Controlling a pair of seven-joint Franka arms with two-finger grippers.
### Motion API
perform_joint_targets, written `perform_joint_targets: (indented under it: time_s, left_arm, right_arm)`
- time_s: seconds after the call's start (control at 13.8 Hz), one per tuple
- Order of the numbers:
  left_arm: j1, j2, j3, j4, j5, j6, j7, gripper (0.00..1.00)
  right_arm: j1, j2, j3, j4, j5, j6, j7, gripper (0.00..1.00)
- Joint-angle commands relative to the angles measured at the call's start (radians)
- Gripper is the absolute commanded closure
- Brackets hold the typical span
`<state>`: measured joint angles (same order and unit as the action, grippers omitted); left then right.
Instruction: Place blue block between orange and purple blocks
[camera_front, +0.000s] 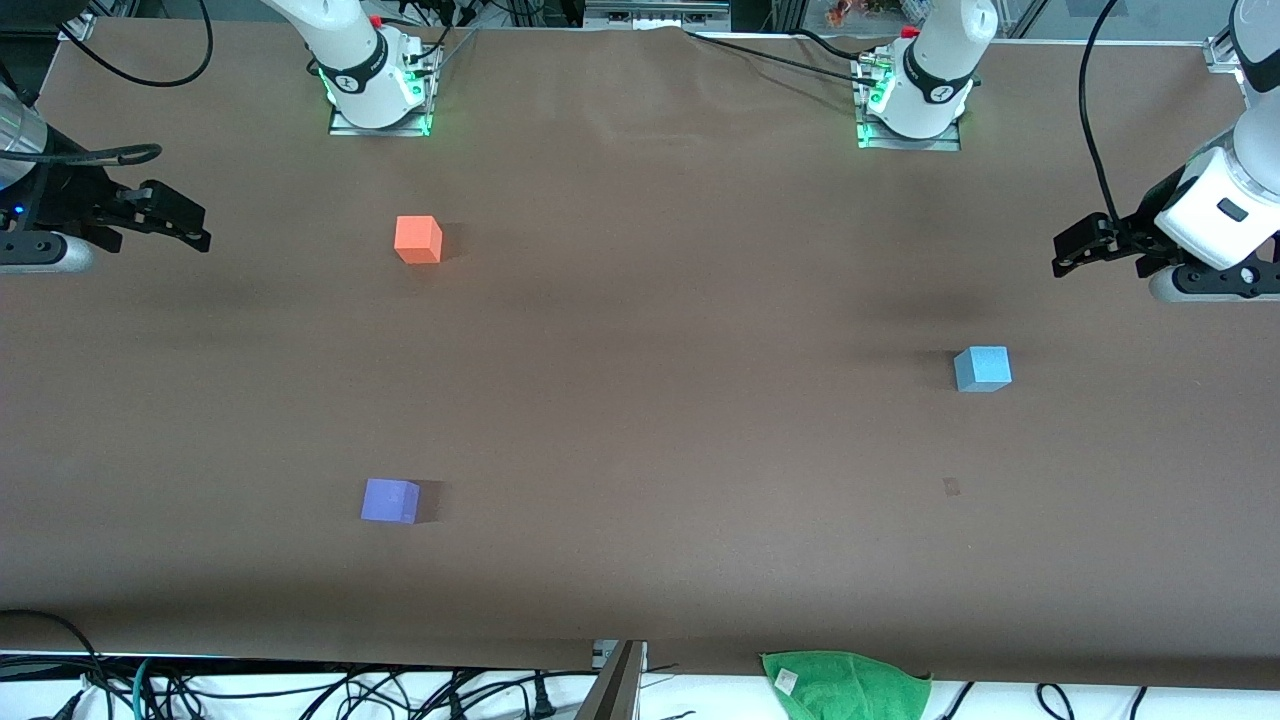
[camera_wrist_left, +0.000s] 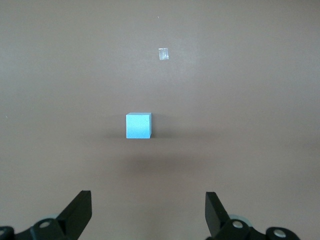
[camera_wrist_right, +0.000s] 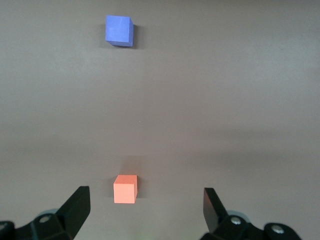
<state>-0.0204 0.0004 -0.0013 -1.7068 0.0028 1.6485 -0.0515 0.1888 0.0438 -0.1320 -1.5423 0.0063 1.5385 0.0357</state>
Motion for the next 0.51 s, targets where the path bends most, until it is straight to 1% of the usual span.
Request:
perform_joint_targets:
  time_s: [0.0,0.43]
  left_arm:
    - [-0.003,0.018,0.004,0.035,-0.007,-0.026,-0.001,0.00]
    - [-0.004,0.018,0.003,0.035,-0.007,-0.032,-0.004,0.00]
  right_arm:
    - [0.008,-0.016,-0.009,-0.013,0.020,0.008,-0.014,0.00]
    - [0.009,-0.016,-0.008,-0.013,0.020,0.012,-0.014,0.00]
